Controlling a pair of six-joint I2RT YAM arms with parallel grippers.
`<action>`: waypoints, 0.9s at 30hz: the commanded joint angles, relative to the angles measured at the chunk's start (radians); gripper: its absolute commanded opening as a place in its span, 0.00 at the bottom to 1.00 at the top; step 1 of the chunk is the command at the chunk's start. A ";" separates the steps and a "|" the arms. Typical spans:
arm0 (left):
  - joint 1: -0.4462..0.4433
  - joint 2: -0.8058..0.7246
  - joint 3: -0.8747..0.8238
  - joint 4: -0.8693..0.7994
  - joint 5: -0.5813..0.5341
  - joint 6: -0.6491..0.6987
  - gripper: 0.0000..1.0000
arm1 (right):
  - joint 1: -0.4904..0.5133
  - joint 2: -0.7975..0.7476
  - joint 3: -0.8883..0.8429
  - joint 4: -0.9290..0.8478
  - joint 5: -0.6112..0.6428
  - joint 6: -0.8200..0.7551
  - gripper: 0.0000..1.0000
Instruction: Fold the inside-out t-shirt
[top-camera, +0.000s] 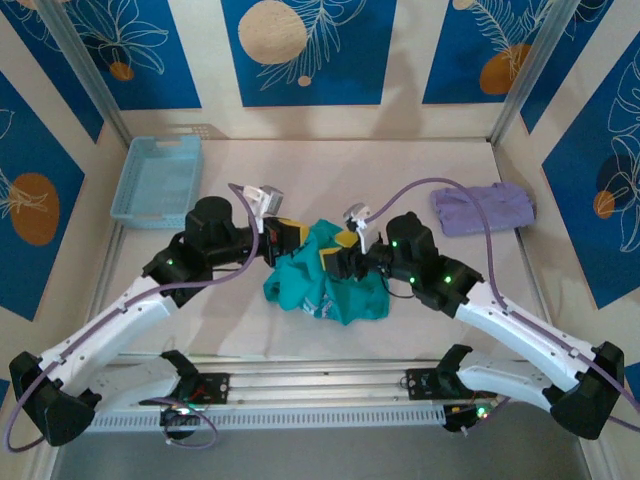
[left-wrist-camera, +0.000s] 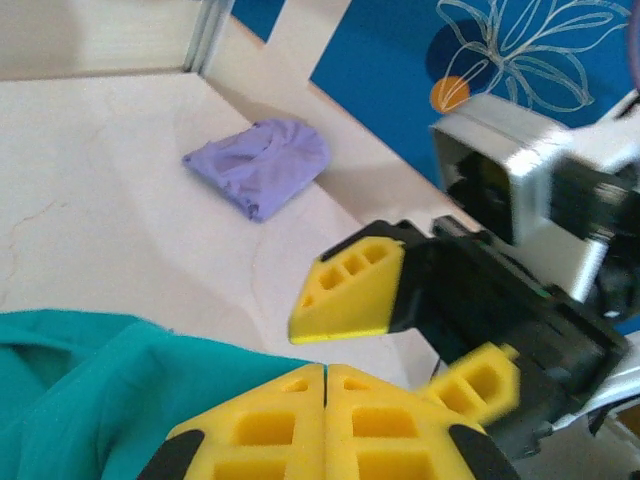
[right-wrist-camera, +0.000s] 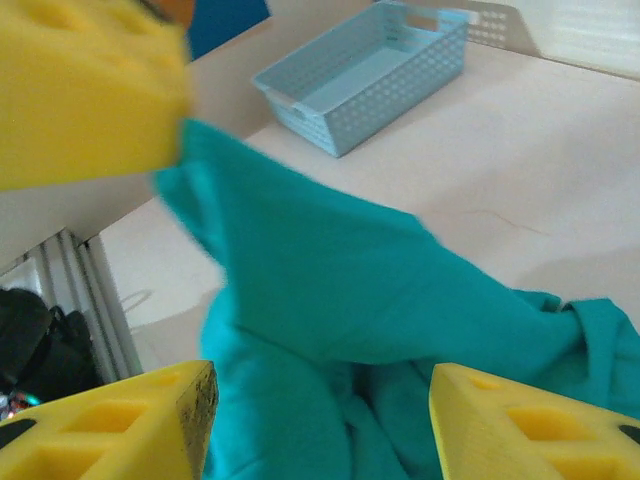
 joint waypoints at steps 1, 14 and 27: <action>-0.026 0.010 0.053 -0.076 -0.093 0.058 0.00 | 0.048 -0.001 -0.025 0.090 0.008 -0.085 0.59; -0.040 -0.023 0.050 -0.092 -0.231 0.054 0.00 | 0.037 0.095 -0.007 0.163 -0.046 -0.011 0.00; -0.025 -0.060 -0.036 -0.080 -0.168 0.097 0.47 | -0.167 0.043 -0.136 0.418 -0.500 0.119 0.00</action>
